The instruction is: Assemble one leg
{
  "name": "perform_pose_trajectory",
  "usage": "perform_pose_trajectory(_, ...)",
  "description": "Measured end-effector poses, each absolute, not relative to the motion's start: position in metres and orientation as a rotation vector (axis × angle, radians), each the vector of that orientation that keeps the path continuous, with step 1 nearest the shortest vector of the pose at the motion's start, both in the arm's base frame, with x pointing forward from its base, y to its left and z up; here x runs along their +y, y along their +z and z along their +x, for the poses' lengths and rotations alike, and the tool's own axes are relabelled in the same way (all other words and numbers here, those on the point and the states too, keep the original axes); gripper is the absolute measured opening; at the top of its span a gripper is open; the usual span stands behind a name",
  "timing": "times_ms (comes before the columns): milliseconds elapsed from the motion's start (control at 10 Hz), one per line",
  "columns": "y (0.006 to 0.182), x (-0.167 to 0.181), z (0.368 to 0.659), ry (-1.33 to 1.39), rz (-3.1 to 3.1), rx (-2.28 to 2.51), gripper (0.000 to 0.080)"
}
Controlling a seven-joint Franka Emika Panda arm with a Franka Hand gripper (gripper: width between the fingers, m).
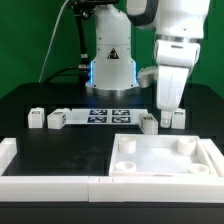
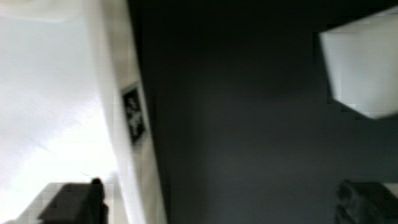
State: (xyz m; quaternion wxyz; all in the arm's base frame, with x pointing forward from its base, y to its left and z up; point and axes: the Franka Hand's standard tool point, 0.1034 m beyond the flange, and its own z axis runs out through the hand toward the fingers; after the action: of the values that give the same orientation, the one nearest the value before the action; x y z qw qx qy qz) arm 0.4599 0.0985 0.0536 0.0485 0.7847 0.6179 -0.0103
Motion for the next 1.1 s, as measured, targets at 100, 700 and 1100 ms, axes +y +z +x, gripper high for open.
perform_pose_trajectory(100, 0.062, 0.103, 0.452, -0.02, 2.413, 1.848, 0.0649)
perform_pose_trajectory(700, 0.057, 0.106, 0.452, 0.0, 2.756, 1.343, 0.0649)
perform_pose_trajectory(1100, 0.056, 0.115, 0.44, 0.03, 3.029, 0.653, 0.0649)
